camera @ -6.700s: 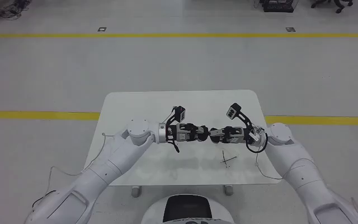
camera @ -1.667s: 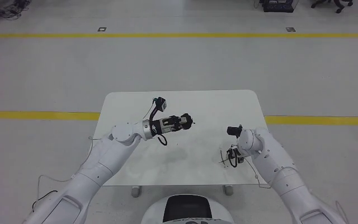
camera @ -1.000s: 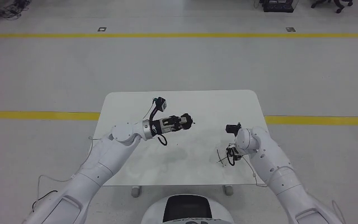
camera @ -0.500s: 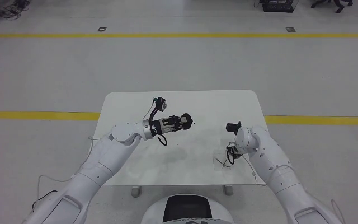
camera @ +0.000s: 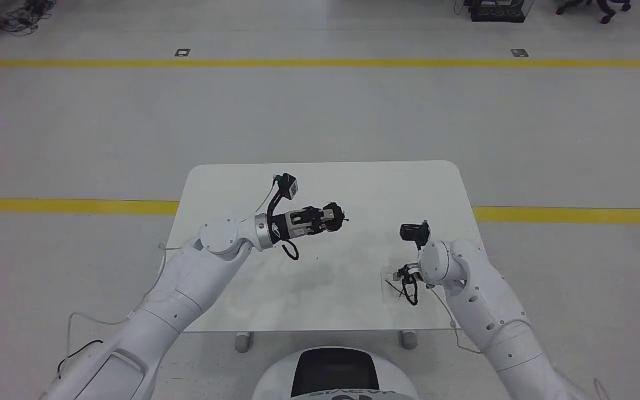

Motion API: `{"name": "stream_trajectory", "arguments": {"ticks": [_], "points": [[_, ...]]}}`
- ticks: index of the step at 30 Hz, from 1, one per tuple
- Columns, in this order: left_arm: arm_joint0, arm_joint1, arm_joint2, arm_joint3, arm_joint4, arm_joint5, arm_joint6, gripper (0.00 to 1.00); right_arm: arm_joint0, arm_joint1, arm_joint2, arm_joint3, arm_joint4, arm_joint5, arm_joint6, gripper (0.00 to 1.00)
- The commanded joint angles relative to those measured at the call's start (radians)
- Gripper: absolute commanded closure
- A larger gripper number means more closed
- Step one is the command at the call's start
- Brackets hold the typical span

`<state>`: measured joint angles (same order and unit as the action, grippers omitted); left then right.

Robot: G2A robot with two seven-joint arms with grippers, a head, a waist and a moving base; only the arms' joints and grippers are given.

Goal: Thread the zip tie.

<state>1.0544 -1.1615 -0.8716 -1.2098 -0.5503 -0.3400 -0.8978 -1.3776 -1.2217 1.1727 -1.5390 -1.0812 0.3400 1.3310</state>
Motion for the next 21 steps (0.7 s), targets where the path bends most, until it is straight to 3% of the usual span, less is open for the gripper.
{"name": "stream_trajectory", "arguments": {"ticks": [1,5,12,21], "points": [[0.000,0.000,0.000,0.000,0.000,0.000,0.000,1.00,-0.019,0.001,-0.003,-0.029,-0.003,0.000,0.005,0.53],[0.000,0.000,0.000,0.000,0.000,0.000,0.000,1.00,-0.029,-0.001,-0.012,-0.037,-0.005,0.000,0.002,0.55],[0.000,0.000,0.000,0.000,0.000,0.000,0.000,1.00,-0.005,-0.017,-0.026,0.014,0.005,0.000,-0.016,0.62],[0.000,0.000,0.000,0.000,0.000,0.000,0.000,1.00,0.021,-0.047,-0.041,0.086,-0.031,0.000,-0.034,0.64]]}}
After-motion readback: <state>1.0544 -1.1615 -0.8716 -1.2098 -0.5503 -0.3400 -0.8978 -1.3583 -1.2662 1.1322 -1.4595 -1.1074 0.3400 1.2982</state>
